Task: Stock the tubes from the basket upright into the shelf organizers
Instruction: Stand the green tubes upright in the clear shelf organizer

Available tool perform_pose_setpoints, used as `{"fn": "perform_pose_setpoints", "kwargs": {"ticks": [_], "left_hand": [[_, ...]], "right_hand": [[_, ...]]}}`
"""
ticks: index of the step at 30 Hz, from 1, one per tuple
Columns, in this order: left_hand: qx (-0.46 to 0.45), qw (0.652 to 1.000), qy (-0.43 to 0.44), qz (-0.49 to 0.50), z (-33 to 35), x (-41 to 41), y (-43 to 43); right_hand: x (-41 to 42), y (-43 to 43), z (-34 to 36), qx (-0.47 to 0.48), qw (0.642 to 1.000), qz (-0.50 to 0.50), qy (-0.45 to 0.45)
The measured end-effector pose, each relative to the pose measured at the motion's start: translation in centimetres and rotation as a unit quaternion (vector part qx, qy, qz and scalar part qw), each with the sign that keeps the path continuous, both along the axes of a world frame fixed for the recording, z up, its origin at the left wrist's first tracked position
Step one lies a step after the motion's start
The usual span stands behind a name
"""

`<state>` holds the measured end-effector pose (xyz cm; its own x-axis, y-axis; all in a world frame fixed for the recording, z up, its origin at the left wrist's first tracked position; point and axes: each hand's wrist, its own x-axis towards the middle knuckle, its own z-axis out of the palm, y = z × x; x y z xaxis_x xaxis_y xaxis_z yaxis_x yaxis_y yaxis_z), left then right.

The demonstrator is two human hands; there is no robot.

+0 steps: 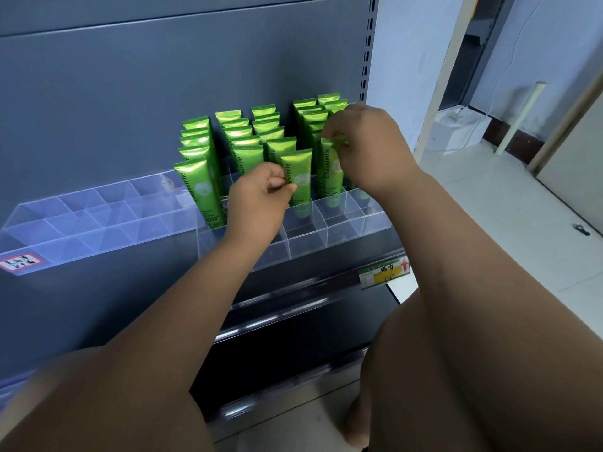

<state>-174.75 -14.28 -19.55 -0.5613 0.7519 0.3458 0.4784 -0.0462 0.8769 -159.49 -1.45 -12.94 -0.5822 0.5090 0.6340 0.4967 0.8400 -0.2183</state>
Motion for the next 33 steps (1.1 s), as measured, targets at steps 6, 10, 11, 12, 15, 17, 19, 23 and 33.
{"fn": "perform_pose_setpoints", "kwargs": {"ticks": [6, 10, 11, 12, 15, 17, 19, 23, 33], "left_hand": [[0.001, 1.0, 0.018, 0.003, 0.2, 0.0, 0.0], [0.004, 1.0, 0.028, 0.008, 0.1, 0.2, -0.1], [0.005, 0.999, 0.033, 0.008, 0.1, 0.2, -0.1], [0.005, 0.999, 0.038, 0.01, 0.2, 0.3, -0.1], [0.01, 0.998, 0.053, 0.022, 0.3, 0.5, -0.2], [0.009, 0.998, 0.06, 0.021, 0.4, 0.6, -0.3], [0.005, 0.997, 0.068, 0.021, 0.4, 0.7, -0.4], [0.001, 0.998, 0.06, 0.017, 0.5, 0.6, -0.3], [-0.008, 0.998, 0.049, 0.028, 0.5, 0.7, -0.3]], "right_hand": [[-0.1, 0.0, -0.1, 0.008, 1.0, -0.003, 0.0], [-0.4, -0.2, -0.2, 0.024, 1.0, 0.0, 0.0], [-0.4, -0.3, -0.2, 0.027, 1.0, 0.001, -0.001], [-0.5, -0.5, -0.3, 0.029, 1.0, 0.001, -0.005], [-0.5, -0.7, -0.4, 0.029, 0.999, -0.008, -0.013], [-0.4, -0.7, -0.3, 0.021, 1.0, -0.015, -0.015], [-0.3, -0.8, -0.2, 0.015, 1.0, -0.015, -0.016], [-0.3, -1.1, -0.1, 0.022, 1.0, -0.01, -0.012], [-0.5, -2.1, 0.0, 0.03, 0.999, -0.005, -0.023]]}}
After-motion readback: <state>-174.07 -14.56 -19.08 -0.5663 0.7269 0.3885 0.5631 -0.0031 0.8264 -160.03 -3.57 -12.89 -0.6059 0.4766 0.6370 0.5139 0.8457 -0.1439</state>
